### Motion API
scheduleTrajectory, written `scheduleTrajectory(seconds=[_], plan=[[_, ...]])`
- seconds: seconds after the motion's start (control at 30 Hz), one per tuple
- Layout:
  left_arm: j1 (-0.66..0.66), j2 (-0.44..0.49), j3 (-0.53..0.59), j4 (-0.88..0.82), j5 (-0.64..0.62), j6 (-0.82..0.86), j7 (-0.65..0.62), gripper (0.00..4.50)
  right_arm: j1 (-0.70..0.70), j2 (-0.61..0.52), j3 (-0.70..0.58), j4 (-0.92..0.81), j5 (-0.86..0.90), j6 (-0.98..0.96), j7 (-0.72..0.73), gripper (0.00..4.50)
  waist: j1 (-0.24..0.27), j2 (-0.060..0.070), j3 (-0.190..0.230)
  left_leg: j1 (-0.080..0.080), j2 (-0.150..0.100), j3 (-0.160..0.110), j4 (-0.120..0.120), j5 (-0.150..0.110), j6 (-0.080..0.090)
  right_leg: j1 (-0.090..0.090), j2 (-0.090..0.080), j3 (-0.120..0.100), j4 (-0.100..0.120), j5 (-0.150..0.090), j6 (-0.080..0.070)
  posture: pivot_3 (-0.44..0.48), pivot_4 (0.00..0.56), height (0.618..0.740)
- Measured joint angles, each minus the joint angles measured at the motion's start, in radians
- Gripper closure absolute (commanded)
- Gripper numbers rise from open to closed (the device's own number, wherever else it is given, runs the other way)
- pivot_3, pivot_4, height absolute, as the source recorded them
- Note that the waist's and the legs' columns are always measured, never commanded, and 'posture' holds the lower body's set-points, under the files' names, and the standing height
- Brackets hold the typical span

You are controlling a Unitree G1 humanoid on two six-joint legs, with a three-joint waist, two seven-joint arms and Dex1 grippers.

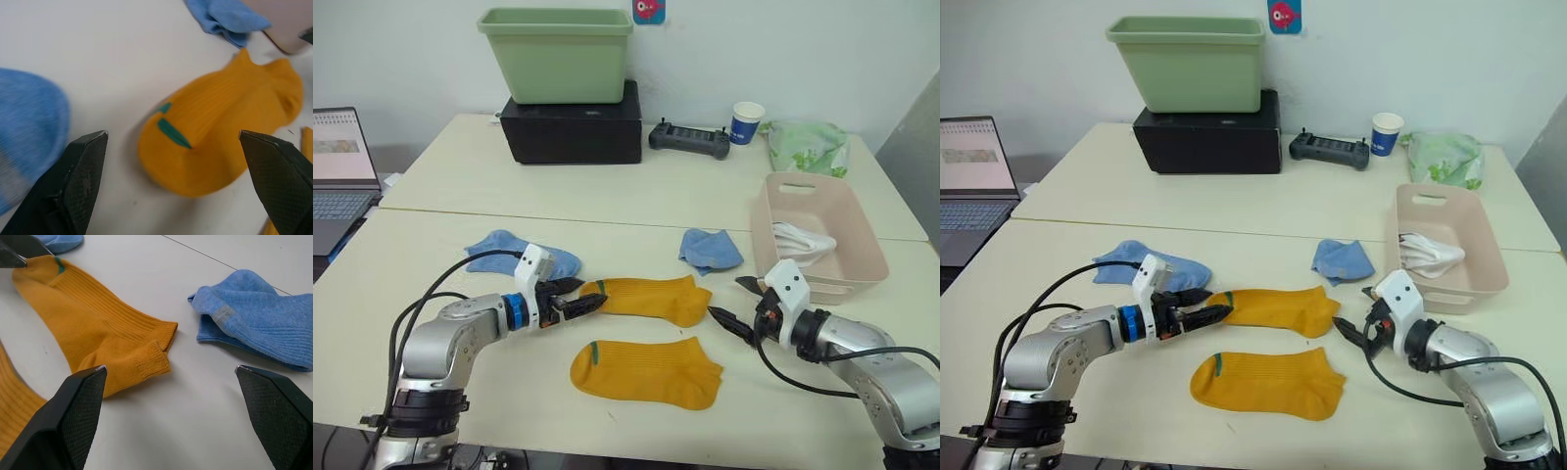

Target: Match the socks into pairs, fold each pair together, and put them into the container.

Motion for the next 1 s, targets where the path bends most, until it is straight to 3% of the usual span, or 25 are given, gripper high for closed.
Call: scheduleTrajectory(seconds=[0.13,0.3,0.67,0.73,1.0], plan=[[0.017,-0.051,0.031,-0.063,-0.041,0.074,0.105,0.05,-0.026,0.044,0.051,0.007,-0.021,0.016,-0.05,0.0,0.0,0.0,-0.003,0.001,0.0,0.0,0.0,0.0,0.0,0.0,0.0,0.0,0.001,0.0,0.0,0.0,0.15,0.72],[0.006,-0.061,0.032,-0.062,-0.065,0.119,0.16,1.15,-0.094,0.134,0.053,0.059,-0.033,0.093,-0.133,0.0,0.001,0.001,-0.006,0.001,0.0,0.0,-0.001,0.0,0.0,0.0,0.001,0.0,0.0,0.0,0.0,0.0,0.15,0.72],[0.011,-0.036,-0.048,-0.078,-0.09,0.165,0.167,4.48,-0.089,0.131,0.151,0.062,-0.045,0.165,-0.143,3.75,0.002,0.002,-0.006,0.001,-0.001,0.001,-0.001,0.0,0.0,0.001,0.0,0.0,-0.001,0.0,0.0,0.0,0.15,0.72],[0.011,-0.036,-0.051,-0.078,-0.097,0.168,0.166,4.5,-0.089,0.138,0.151,0.062,-0.051,0.153,-0.149,4.47,0.002,0.002,-0.006,0.001,-0.001,0.001,-0.001,0.0,0.0,0.0,0.0,0.0,-0.001,0.0,0.0,0.0,0.15,0.72],[0.045,-0.029,-0.009,-0.081,-0.142,0.139,0.162,4.5,-0.082,0.149,0.148,0.024,-0.05,0.107,-0.145,4.47,0.0,0.002,-0.006,0.0,0.0,0.0,-0.001,0.0,0.0,0.0,0.0,0.0,-0.001,0.0,0.0,0.0,0.15,0.72]])
